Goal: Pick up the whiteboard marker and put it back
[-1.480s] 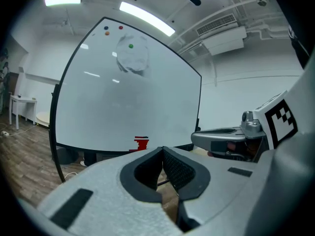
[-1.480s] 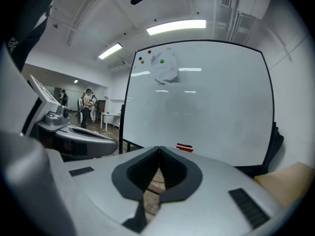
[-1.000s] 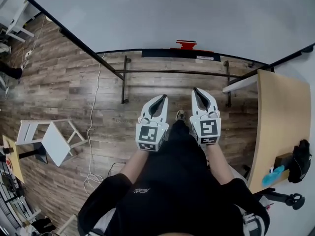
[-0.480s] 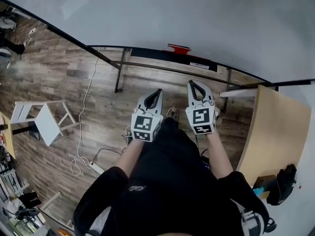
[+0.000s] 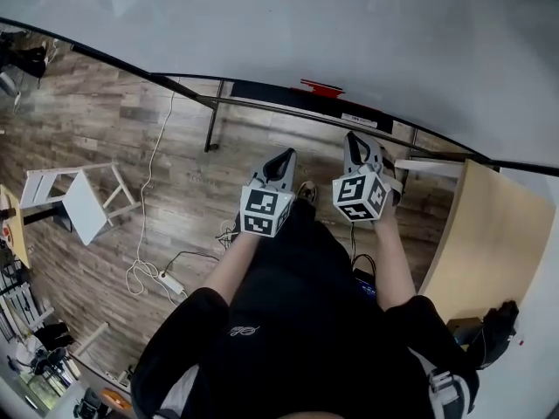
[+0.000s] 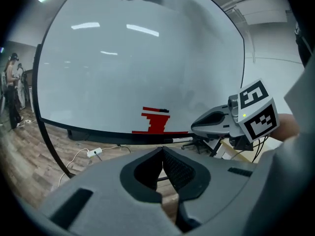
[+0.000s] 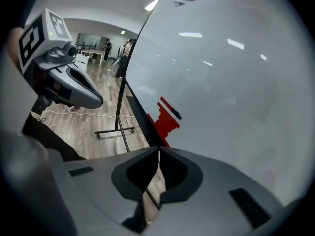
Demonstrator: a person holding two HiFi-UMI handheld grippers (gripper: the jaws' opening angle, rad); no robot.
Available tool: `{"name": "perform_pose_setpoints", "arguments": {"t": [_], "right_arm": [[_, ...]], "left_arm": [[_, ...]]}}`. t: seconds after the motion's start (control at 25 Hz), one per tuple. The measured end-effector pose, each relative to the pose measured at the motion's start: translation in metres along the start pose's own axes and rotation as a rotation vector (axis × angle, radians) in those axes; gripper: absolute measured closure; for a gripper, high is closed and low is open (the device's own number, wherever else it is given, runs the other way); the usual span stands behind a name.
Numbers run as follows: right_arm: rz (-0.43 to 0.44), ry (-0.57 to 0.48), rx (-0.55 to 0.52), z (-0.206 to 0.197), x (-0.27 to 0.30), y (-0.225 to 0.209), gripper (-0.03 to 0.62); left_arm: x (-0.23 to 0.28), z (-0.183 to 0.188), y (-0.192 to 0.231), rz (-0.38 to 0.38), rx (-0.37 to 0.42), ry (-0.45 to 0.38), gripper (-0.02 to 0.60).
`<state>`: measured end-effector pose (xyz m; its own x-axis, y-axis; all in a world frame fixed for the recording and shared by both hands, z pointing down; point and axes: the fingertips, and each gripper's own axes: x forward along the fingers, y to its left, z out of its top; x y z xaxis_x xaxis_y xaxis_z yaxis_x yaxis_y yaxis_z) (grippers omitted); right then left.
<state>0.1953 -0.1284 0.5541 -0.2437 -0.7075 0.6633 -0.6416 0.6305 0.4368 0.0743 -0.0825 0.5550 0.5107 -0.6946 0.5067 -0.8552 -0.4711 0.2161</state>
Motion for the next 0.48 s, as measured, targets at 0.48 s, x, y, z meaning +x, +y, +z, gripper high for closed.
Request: {"name": "perform_pose_setpoints", "arguments": {"t": [0.48], "right_arm": [[0.115,0.241,-0.246,-0.041,0.061,-0.002,0.471]], "left_arm": [[0.028,-0.004,0.018,-0.046,-0.013,0.051,0.575]]}}
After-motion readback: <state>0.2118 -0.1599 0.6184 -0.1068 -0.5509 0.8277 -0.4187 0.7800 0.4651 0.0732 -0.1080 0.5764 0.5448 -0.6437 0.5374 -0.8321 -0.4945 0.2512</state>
